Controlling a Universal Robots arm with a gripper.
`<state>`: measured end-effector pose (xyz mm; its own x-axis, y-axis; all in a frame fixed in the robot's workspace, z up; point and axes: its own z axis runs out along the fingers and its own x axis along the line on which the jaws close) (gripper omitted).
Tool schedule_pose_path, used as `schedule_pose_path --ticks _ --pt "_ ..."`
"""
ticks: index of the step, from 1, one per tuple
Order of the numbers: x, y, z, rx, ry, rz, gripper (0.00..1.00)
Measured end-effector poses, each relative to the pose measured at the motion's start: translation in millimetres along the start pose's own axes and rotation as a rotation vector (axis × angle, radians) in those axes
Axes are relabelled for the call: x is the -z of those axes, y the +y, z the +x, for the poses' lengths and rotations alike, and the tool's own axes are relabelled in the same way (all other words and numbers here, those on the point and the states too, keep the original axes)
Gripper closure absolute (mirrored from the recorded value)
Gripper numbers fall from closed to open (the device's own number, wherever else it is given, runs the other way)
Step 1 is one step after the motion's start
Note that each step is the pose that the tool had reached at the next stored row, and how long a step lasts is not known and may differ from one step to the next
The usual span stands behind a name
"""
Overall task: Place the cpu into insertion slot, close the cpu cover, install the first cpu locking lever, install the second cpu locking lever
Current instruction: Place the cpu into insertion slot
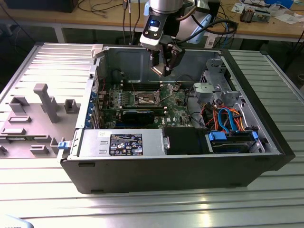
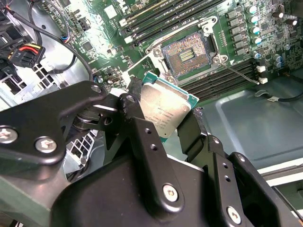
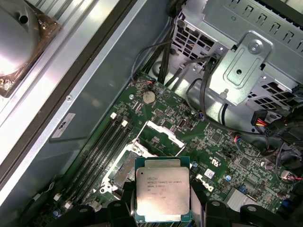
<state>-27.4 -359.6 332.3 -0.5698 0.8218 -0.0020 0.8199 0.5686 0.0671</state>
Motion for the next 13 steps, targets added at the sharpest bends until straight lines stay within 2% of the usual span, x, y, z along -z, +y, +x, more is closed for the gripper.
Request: schedule_pose_path --ticks 13 --pt "0.0 0.0 0.0 -0.007 -0.0005 0.0001 0.45"
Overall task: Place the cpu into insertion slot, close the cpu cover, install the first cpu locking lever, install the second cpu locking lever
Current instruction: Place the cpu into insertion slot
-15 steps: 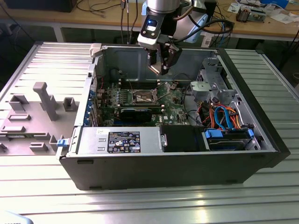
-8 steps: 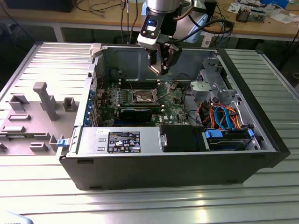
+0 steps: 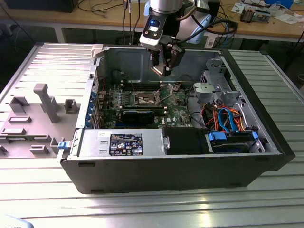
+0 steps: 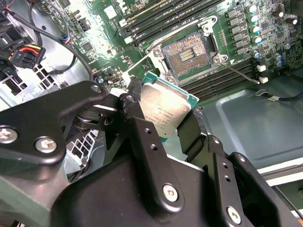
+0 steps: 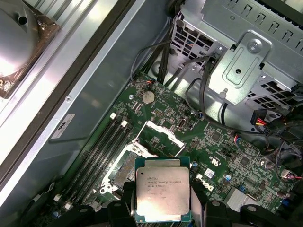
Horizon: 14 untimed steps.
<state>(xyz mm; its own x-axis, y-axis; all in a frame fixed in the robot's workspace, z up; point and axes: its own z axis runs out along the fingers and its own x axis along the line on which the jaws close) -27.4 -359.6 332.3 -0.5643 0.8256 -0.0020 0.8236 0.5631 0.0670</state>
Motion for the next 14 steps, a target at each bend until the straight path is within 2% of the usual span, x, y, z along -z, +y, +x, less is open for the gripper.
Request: schedule_pose_path --ticks 14 --pt "0.0 0.0 0.0 -0.007 -0.0004 0.0000 0.45"
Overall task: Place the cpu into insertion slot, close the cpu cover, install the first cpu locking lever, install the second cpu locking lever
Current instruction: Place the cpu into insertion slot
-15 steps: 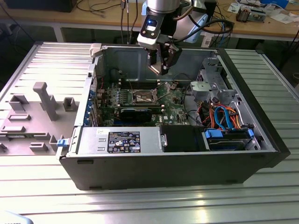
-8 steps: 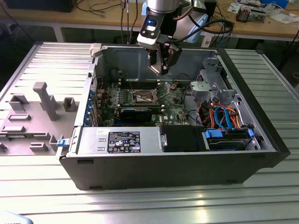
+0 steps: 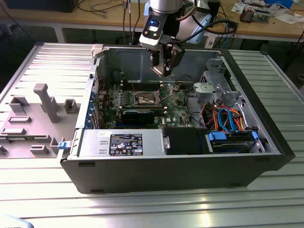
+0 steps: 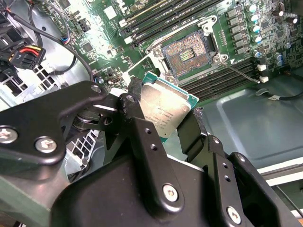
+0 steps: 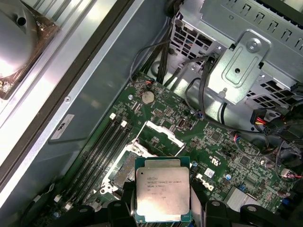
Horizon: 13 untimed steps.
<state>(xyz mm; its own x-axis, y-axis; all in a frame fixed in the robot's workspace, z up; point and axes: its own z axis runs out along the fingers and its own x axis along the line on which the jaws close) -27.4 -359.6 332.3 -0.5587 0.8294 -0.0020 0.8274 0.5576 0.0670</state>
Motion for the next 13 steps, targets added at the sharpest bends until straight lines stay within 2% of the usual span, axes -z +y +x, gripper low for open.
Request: schedule_pose_path --ticks 13 --pt "0.0 0.0 0.0 -0.008 -0.0005 0.0000 0.45"
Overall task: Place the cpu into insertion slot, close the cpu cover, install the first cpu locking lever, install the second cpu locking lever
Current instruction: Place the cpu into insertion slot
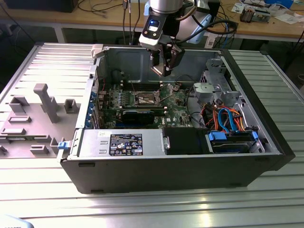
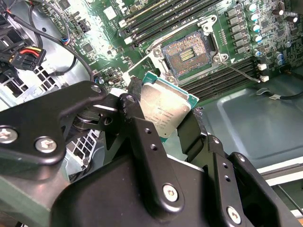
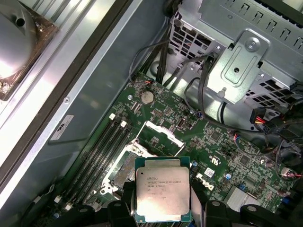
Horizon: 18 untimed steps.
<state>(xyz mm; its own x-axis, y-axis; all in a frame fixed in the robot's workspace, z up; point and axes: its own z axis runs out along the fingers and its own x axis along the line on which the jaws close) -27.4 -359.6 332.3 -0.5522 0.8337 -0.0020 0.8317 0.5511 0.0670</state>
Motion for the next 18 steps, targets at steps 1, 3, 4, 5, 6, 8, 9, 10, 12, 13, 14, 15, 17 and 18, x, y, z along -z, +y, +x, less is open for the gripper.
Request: schedule_pose_path --ticks 1,3,4,5,6,8,9,10,12,13,14,15,17,18 --pt "0.0 0.0 0.0 0.000 0.0000 0.0000 0.45" --pt "0.0 0.0 0.0 -0.002 -0.0001 0.0000 0.45" --pt "0.0 0.0 0.0 -0.002 -0.0002 0.0000 0.45" --pt "0.0 0.0 0.0 -0.003 -0.0002 0.0000 0.45" --pt "0.0 0.0 0.0 -0.003 -0.0002 0.0000 0.45" --pt "0.0 0.0 0.0 -0.004 -0.0003 0.0000 0.45" --pt "0.0 0.0 0.0 -0.005 -0.0003 0.0000 0.45" --pt "0.0 0.0 0.0 -0.005 -0.0004 0.0001 0.45" --pt "0.0 0.0 0.0 -0.006 -0.0004 0.0000 0.45" --pt "0.0 0.0 0.0 -0.008 -0.0005 0.0000 0.45" --pt "0.0 0.0 0.0 -0.008 -0.0005 0.0000 0.45" --pt "0.0 0.0 0.0 -0.009 -0.0006 0.0000 0.45" --pt "0.0 0.0 0.0 -0.010 -0.0006 0.0000 0.45" --pt "0.0 0.0 0.0 -0.011 -0.0007 0.0000 0.45"
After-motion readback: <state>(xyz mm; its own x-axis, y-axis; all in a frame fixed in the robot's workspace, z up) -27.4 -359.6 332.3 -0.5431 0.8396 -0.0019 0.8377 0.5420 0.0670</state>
